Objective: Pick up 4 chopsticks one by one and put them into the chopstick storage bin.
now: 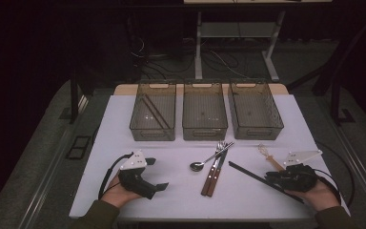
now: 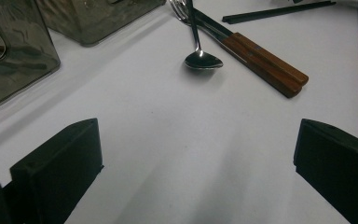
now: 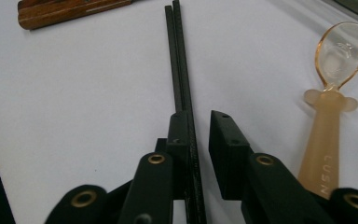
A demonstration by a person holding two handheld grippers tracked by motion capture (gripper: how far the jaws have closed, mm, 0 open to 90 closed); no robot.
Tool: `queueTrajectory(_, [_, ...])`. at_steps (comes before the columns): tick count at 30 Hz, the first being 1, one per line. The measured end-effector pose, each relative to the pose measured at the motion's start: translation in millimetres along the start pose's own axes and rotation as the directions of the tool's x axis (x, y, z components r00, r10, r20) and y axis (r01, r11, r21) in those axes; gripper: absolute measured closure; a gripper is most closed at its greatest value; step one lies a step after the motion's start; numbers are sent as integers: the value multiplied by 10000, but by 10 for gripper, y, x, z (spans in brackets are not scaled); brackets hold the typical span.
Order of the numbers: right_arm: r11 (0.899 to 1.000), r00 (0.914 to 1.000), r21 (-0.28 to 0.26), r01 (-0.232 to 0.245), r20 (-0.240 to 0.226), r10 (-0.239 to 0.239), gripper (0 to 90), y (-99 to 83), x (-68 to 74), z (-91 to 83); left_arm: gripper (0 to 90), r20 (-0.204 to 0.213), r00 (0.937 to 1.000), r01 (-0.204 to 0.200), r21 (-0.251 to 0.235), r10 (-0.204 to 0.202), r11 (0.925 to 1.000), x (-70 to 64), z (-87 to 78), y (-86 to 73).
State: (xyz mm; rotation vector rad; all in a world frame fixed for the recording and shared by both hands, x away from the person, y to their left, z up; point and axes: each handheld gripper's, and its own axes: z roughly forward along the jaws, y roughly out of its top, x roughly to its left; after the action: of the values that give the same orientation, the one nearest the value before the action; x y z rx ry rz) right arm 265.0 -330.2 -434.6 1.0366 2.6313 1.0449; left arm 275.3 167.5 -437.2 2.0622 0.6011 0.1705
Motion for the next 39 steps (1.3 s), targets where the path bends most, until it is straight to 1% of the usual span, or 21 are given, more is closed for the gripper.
queueTrajectory(3, [9998,9999,132,116,7,-116,807,0,-1,13,0,7,10000,10,2,-10,10000,-1,2,-1])
queueTrajectory(6, [9998,9999,192,110,-44,-109,807,-1,-2,11,0,23,10000,0,-7,0,10000,-1,0,0])
queueTrajectory(13, [9989,9999,439,139,33,-141,807,-16,-11,29,0,33,10000,-4,-1,4,10000,-2,0,0])
queueTrajectory(18, [9986,9998,489,190,39,-192,807,-19,-17,35,0,26,10000,6,4,-6,10000,-1,1,0])
queueTrajectory(23, [9982,9997,560,201,152,-209,807,-23,-26,45,0,32,10000,8,2,-8,10000,-2,1,0])
queueTrajectory(26, [9980,9998,626,112,183,-124,808,-31,-40,56,0,28,10000,12,1,-12,10000,-2,1,0])
queueTrajectory(28, [9981,9999,599,109,117,-117,808,-36,-49,58,0,30,10000,11,7,-11,10000,-2,1,0])
queueTrajectory(30, [9978,9995,596,278,128,-286,808,-39,-50,62,0,32,10000,23,9,-23,10000,-2,4,-1])
queueTrajectory(33, [9965,9984,704,457,288,-479,812,-31,-25,65,0,33,10000,31,9,-31,10000,-3,7,-2])
queueTrajectory(36, [9955,9973,739,600,388,-630,835,-28,-18,69,0,34,10000,24,12,-24,10000,-4,7,-2])
queueTrajectory(39, [9944,9961,732,765,373,-794,847,-31,-18,73,0,32,10000,10,28,-10,10000,-4,9,-2])
